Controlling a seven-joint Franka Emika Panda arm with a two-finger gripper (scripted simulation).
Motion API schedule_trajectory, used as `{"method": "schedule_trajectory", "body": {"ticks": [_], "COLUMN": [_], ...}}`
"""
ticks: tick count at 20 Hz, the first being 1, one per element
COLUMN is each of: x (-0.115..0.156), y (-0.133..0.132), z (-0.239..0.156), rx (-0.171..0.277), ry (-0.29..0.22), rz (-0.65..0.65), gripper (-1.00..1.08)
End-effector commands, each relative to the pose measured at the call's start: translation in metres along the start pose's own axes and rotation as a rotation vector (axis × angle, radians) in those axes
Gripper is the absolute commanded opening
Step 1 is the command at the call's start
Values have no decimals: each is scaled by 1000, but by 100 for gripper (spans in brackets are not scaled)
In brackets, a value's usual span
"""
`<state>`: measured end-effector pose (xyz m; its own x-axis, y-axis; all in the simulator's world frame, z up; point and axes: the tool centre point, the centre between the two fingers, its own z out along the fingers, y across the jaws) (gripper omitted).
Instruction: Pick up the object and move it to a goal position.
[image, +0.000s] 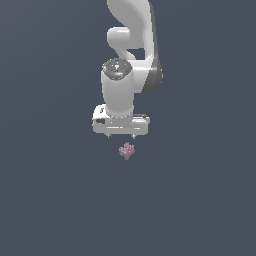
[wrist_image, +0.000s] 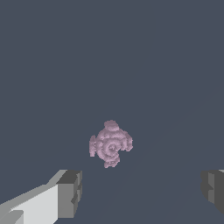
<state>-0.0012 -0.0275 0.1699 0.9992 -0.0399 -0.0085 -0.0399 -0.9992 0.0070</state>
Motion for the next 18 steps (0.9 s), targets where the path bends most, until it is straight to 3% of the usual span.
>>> {"method": "schedule_trajectory", "body": {"ticks": [1, 10, 18], "x": [0, -10, -10], "y": [0, -22, -22], "z": [0, 1, 4], "rx": [0, 31, 30], "ry": [0, -28, -27], "rz": [0, -5, 20], "gripper": [100, 100, 100]}}
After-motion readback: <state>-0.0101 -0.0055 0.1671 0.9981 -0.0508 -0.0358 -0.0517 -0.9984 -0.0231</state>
